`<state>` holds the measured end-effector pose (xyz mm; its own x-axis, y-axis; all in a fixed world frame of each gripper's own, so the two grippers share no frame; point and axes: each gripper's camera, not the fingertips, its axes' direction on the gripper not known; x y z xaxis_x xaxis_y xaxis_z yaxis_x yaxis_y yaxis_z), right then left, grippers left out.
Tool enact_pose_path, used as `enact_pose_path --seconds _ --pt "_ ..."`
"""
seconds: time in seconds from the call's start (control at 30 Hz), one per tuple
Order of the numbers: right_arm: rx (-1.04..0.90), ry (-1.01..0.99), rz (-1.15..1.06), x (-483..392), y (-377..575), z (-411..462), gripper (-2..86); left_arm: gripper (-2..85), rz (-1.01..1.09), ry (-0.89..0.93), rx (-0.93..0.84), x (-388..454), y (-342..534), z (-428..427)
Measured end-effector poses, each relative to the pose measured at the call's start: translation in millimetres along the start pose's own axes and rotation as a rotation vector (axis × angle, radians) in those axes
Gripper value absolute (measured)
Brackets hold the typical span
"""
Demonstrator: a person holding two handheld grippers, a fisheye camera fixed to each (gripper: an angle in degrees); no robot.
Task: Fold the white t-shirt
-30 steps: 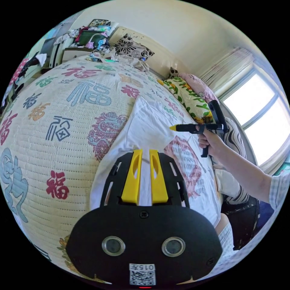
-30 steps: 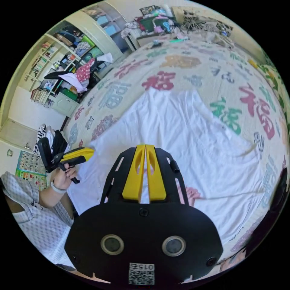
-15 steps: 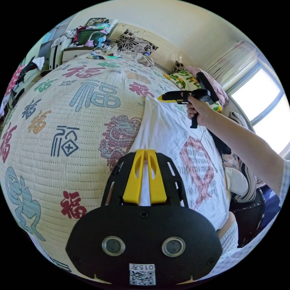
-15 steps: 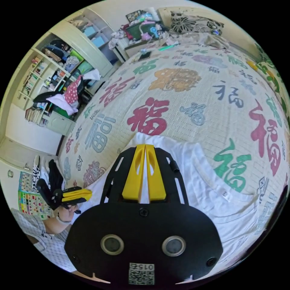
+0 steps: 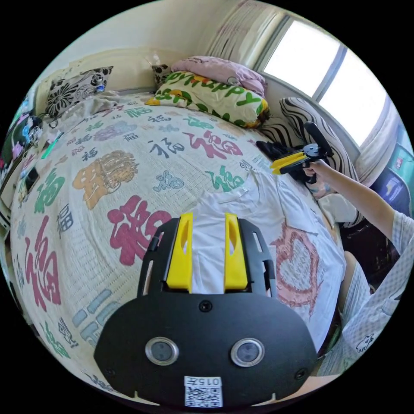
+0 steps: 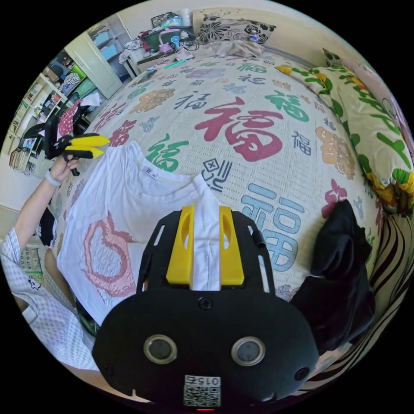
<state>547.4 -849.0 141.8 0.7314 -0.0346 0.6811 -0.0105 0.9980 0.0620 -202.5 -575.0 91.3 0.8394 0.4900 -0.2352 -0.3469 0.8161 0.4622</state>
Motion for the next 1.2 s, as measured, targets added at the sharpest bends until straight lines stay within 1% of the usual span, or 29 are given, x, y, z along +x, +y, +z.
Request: enact_pose_path --seconds 0.1,0.17,0.2,0.23,0.27,0.3,0.33,0.37,0.47,0.6,0.7,0.77,0.83,0.97,1.0,1.07,1.13,1.2 --pt "-0.021 -0.022 0.003 4.5 3.1 -4.5 10.4 11.9 0.007 -0.009 -0.07 3.8 -18.8 29.5" --pt "-0.049 -0.031 -0.008 5.6 4.2 -6.7 10.4 11.3 0.017 -0.043 -0.151 11.0 -25.1 49.4" --pt "-0.069 -0.038 -0.009 6.2 5.6 -9.0 9.8 11.0 0.035 -0.051 -0.178 14.6 -25.7 54.5" --pt "-0.072 -0.03 -0.005 6.2 8.5 -14.1 8.8 9.9 0.069 -0.075 -0.245 22.5 -25.4 65.2" --pt "-0.072 -0.022 -0.006 5.8 10.5 -17.5 7.8 8.2 0.095 -0.107 -0.258 31.3 -23.4 70.0" --pt "-0.068 -0.019 -0.014 4.9 14.9 -25.4 5.7 6.6 0.11 -0.121 -0.256 35.7 -22.3 70.1" --pt "-0.078 -0.071 -0.04 3.8 19.2 -32.9 2.5 3.2 0.145 -0.123 -0.264 44.4 -19.5 70.4" --pt "-0.082 -0.084 -0.039 3.4 21.5 -36.7 0.9 1.7 0.156 -0.137 -0.262 50.9 -16.1 69.4" --pt "-0.064 -0.063 -0.045 -5.7 38.6 -64.0 -0.4 0.0 0.16 -0.13 -0.208 67.2 -3.4 54.1" --pt "0.023 -0.064 -0.091 -31.1 80.7 -128.9 -0.7 -0.5 0.186 -0.126 -0.098 99.4 25.6 12.2" --pt "0.1 -0.088 -0.134 -58.6 131.8 -187.1 -0.8 -0.6 0.233 -0.128 -0.011 142.6 65.8 -31.5" --pt "0.145 -0.115 -0.153 -78.8 168.7 -219.8 -0.8 -0.6 0.271 -0.128 0.053 186.2 107.8 -66.1" --pt "0.184 -0.124 -0.185 -112.3 223.8 -256.7 -0.9 -0.6 0.319 -0.131 0.064 225.2 142.9 -86.1" --pt "0.205 -0.121 -0.222 -168.6 316.1 -293.5 -0.8 -0.6 0.422 -0.143 0.042 318.4 235.0 -112.7" --pt "0.193 -0.124 -0.235 -186.9 347.2 -299.0 -0.8 -0.5 0.425 -0.139 0.036 329.7 248.3 -114.0" --pt "0.183 -0.12 -0.236 -211.8 392.9 -301.1 -0.8 -0.5 0.439 -0.112 -0.005 369.7 296.9 -114.4" --pt "0.143 -0.131 -0.236 -239.2 446.3 -292.8 -0.8 -0.5 0.443 -0.095 -0.042 393.7 329.0 -110.1" --pt "0.103 -0.13 -0.234 -255.2 477.8 -282.9 -0.8 -0.5 0.442 -0.093 -0.084 412.8 355.3 -103.0"
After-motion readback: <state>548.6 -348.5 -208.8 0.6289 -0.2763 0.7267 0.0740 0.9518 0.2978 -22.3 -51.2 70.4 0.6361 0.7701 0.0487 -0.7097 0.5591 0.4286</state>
